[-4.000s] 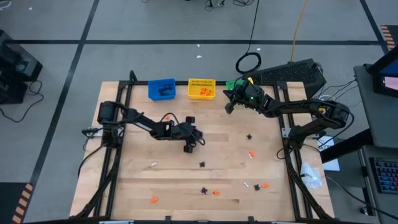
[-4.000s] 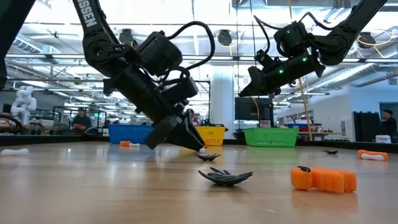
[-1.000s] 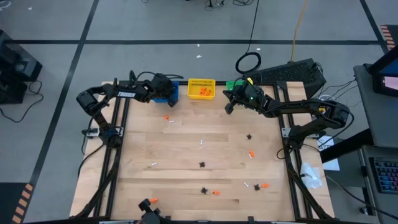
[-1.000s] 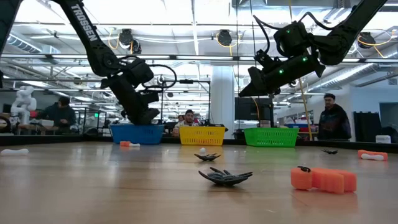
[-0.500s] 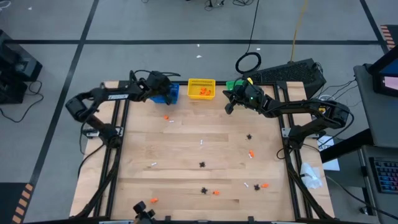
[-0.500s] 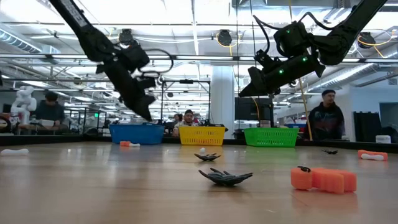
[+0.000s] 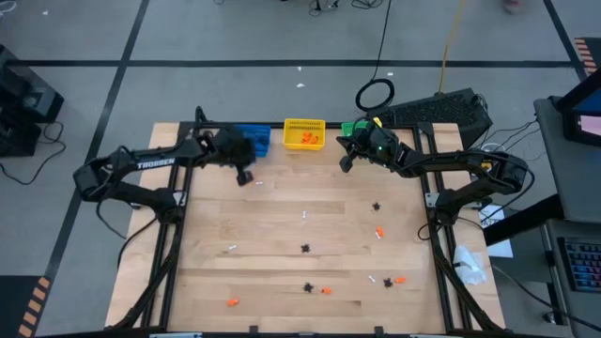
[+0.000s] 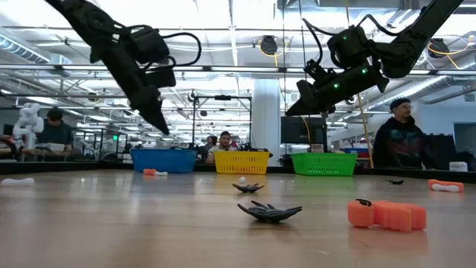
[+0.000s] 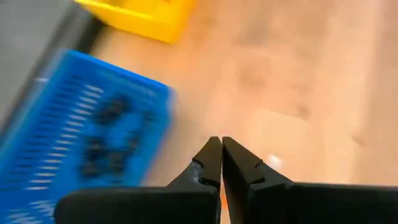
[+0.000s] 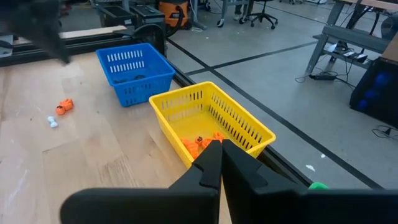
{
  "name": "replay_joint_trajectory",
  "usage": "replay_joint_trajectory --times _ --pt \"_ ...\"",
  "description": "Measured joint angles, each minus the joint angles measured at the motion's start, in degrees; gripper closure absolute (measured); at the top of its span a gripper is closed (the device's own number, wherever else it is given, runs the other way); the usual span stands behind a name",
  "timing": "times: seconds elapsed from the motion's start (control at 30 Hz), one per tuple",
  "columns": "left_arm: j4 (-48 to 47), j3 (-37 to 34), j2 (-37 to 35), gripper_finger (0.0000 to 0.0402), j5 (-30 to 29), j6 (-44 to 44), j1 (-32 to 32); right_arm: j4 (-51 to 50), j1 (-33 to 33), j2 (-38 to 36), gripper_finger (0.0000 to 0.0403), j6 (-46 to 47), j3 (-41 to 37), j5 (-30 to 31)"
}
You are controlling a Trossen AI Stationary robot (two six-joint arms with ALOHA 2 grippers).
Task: Sort Halloween decoration
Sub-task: Put the orange skeleton toy into the yellow bin
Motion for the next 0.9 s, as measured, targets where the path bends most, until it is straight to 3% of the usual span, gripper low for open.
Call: replay_joint_trajectory --times 0.23,0.57,0.7,0.9 --pt "2.26 -4.51 0.21 0.0397 2.94 -2.92 -2.17 -0.06 -0.02 0.01 0.0401 0.0 0.0 0.0" --pt "9.56 -7.64 4.71 0.0396 -2.07 -4.83 -1.28 -0.07 -0.02 0.0 0.0401 0.45 0.0 0.0" --pt "13.26 -7.64 6.65 0.0396 -6.96 -4.9 1.29 -0.37 -0.02 0.0 0.0401 0.61 0.0 0.0" --pt "17.55 -7.64 8.46 0.0396 -7.2 -4.92 5.71 -0.38 -0.02 0.02 0.0401 0.52 0.0 0.0"
